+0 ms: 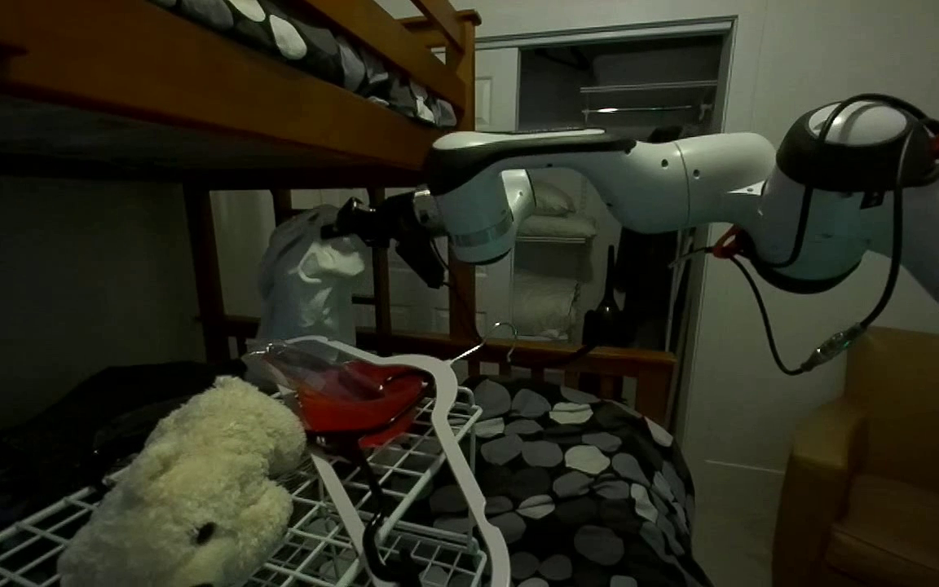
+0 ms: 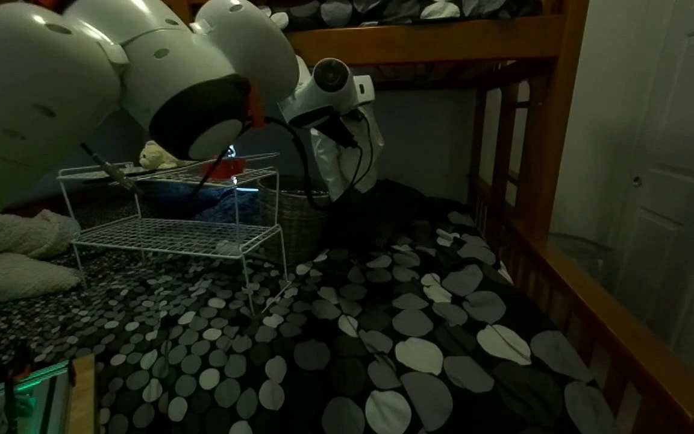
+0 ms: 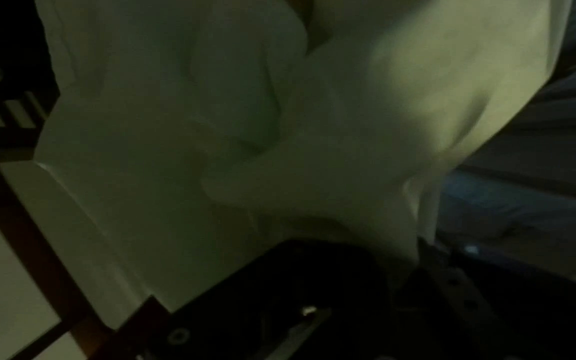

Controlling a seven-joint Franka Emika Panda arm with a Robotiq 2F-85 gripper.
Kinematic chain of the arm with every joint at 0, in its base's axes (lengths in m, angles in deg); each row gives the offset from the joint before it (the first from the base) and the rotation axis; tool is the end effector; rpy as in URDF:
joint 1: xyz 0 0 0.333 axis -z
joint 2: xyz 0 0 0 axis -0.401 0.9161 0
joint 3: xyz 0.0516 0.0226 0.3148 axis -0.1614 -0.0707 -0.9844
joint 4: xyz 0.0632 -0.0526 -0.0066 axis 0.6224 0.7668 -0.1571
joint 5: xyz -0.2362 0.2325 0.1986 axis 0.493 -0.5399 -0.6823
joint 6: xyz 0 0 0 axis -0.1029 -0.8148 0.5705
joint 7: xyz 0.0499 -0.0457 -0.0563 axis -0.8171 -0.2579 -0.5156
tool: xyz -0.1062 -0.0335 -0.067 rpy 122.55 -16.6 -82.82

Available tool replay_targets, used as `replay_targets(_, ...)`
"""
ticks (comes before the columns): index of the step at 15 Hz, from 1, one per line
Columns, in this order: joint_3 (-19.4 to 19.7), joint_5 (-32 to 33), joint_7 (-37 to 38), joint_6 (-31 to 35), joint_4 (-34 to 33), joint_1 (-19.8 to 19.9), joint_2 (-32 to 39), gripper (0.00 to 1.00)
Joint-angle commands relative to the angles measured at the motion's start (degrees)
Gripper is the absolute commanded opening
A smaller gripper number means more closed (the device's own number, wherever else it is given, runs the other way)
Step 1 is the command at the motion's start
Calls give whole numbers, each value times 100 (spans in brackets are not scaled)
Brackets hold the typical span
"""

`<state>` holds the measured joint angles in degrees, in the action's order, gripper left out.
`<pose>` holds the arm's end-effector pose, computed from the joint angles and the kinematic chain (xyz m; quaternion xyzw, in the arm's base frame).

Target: Pick up the white pillow case and put it in the basket

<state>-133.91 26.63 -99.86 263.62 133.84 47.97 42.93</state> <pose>0.7282 0.2527 0.4991 -0.7631 -0.1267 -0.4855 0.4074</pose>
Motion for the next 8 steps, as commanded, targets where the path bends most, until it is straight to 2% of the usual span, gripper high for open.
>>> replay_targets(1, -1114, 83, -519, -1039, 162, 705, 437, 2)
replay_targets(3, -1319, -23, -500, -1877, 127, 886, 429, 2)
replay_targets(4, -1009, 182, -234, -1348, -12, 577, 354, 7)
replay_targets(6, -1175, 108, -285, -1772, -14, 756, 343, 7)
replay_targets(7, -1202, 101, -291, -1819, -10, 785, 348, 2)
replay_targets(8, -1276, 77, -379, -1816, -114, 639, 545, 2)
